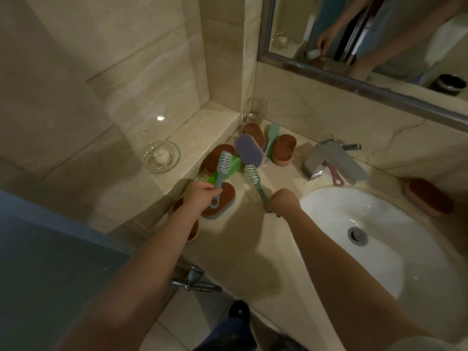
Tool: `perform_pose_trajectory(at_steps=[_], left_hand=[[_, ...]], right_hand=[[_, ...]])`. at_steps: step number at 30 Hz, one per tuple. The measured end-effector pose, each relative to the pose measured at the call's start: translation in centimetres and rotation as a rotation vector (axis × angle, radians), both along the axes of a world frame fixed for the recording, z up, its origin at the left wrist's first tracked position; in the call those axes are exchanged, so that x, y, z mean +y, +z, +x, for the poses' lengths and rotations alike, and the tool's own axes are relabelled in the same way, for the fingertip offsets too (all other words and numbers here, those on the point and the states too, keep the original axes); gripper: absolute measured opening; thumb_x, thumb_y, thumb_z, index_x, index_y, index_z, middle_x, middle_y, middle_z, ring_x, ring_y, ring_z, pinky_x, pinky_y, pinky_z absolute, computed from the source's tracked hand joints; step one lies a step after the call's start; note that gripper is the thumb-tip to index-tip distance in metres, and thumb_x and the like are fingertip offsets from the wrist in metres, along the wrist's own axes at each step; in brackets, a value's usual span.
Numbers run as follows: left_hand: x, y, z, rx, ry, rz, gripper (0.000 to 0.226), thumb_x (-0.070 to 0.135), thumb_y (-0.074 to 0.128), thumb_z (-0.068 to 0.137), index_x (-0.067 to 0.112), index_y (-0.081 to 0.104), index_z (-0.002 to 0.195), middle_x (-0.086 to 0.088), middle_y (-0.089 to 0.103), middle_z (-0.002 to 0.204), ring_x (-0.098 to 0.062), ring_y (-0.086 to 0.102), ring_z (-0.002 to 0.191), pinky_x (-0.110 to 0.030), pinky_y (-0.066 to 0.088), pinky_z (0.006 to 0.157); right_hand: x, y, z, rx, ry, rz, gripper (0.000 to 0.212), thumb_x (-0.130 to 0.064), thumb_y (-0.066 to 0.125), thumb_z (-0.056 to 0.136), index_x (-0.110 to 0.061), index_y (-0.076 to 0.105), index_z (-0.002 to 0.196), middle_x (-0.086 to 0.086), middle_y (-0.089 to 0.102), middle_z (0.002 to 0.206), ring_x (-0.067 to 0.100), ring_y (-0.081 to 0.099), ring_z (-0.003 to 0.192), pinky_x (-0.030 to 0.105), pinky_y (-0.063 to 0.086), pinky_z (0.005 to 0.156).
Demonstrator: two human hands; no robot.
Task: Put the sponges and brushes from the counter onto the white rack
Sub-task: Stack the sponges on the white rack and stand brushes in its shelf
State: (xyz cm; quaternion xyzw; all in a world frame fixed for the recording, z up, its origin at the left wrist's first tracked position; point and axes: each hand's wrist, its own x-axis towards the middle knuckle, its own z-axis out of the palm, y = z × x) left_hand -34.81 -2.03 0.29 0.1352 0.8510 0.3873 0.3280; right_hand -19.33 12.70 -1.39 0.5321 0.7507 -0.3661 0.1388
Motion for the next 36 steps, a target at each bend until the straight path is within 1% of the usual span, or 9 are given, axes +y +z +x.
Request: perform_pose_trajectory(at_steps=[3, 6, 9, 14, 19, 24, 26, 29, 36], left_hand=[[1.2, 0.8, 1.2, -0.022, 0.006, 0.059, 0.032, 0.021, 0.071, 0.082, 0.006, 0.065, 0.11, -0.015, 0.068, 0.095, -0.016, 0.056, 0.068, -0.022, 0.045, 0.055], [3.0, 1.6, 3.0, -0.064, 0.009, 0.173, 0.016, 0.011, 0.071, 0.08, 0.006, 0.067, 0.094, -0.005, 0.061, 0.062, -0.008, 0.051, 0.042, -0.021, 0.043, 0.047], [5.6, 2.9, 5.4, -0.068, -0.11, 0.225, 0.008, 0.002, 0.066, 0.082, 0.0, 0.065, 0.09, -0.01, 0.06, 0.074, -0.002, 0.05, 0.031, -0.012, 0.038, 0.037], [10.4, 5.9, 11.4, -0.059, -0.328, 0.287, 0.019, 0.003, 0.063, 0.086, -0.005, 0.065, 0.102, -0.011, 0.061, 0.081, 0.001, 0.051, 0.03, -0.008, 0.034, 0.035], [14.4, 7.5, 18.6, -0.033, -0.535, 0.331, 0.003, 0.012, 0.068, 0.082, 0.01, 0.068, 0.085, 0.002, 0.061, 0.063, 0.003, 0.055, 0.037, -0.009, 0.04, 0.044], [16.9, 7.8, 25.7, -0.072, -0.706, 0.313, 0.01, 0.017, 0.066, 0.084, 0.018, 0.066, 0.074, 0.003, 0.063, 0.062, 0.0, 0.059, 0.045, -0.013, 0.039, 0.046], [17.6, 7.7, 28.5, -0.096, -0.73, 0.298, 0.008, 0.016, 0.066, 0.084, 0.015, 0.067, 0.076, -0.002, 0.063, 0.061, -0.005, 0.06, 0.048, -0.012, 0.039, 0.044], [18.5, 7.4, 32.3, -0.125, -0.761, 0.28, 0.004, 0.014, 0.065, 0.084, 0.012, 0.068, 0.082, -0.004, 0.064, 0.065, -0.004, 0.059, 0.045, -0.011, 0.039, 0.043], [20.4, 6.5, 38.7, -0.185, -0.762, 0.223, 0.01, 0.013, 0.064, 0.086, 0.008, 0.068, 0.094, -0.007, 0.067, 0.078, -0.01, 0.06, 0.051, -0.024, 0.044, 0.056]], right_hand=[[1.0, 1.1, 2.3, 0.12, -0.052, -0.002, 0.014, -0.019, 0.067, 0.081, -0.008, 0.07, 0.089, 0.004, 0.064, 0.07, 0.013, 0.057, 0.05, 0.021, 0.042, 0.047], [1.6, 2.4, 4.8, 0.298, -0.127, 0.024, 0.014, -0.021, 0.069, 0.083, -0.009, 0.072, 0.09, 0.001, 0.063, 0.067, 0.013, 0.055, 0.048, 0.021, 0.044, 0.05], [2.2, 3.4, 7.8, 0.446, -0.215, 0.07, 0.014, -0.019, 0.071, 0.083, -0.007, 0.074, 0.088, -0.001, 0.06, 0.06, 0.007, 0.053, 0.04, 0.019, 0.045, 0.052], [3.1, 5.6, 14.1, 0.614, -0.371, 0.159, 0.009, -0.015, 0.068, 0.086, -0.013, 0.071, 0.077, 0.0, 0.062, 0.06, 0.006, 0.056, 0.041, 0.018, 0.044, 0.054], [3.7, 6.8, 21.5, 0.688, -0.535, 0.273, 0.01, -0.012, 0.067, 0.087, -0.004, 0.071, 0.082, 0.003, 0.06, 0.062, 0.002, 0.054, 0.041, 0.012, 0.043, 0.05], [3.4, 6.3, 29.6, 0.695, -0.675, 0.361, 0.006, -0.012, 0.065, 0.088, -0.012, 0.071, 0.085, -0.002, 0.063, 0.067, 0.004, 0.057, 0.05, 0.022, 0.048, 0.058], [3.4, 5.9, 32.9, 0.665, -0.724, 0.386, 0.007, -0.014, 0.065, 0.088, -0.014, 0.071, 0.087, 0.001, 0.066, 0.076, 0.005, 0.06, 0.054, 0.026, 0.052, 0.062], [3.3, 5.2, 37.0, 0.641, -0.798, 0.413, 0.011, -0.012, 0.064, 0.089, -0.007, 0.072, 0.093, 0.003, 0.067, 0.084, 0.005, 0.06, 0.052, 0.016, 0.05, 0.056], [4.3, 3.5, 44.2, 0.622, -1.013, 0.458, 0.015, -0.005, 0.062, 0.088, -0.001, 0.072, 0.098, 0.008, 0.068, 0.082, 0.011, 0.059, 0.056, 0.021, 0.052, 0.052]])
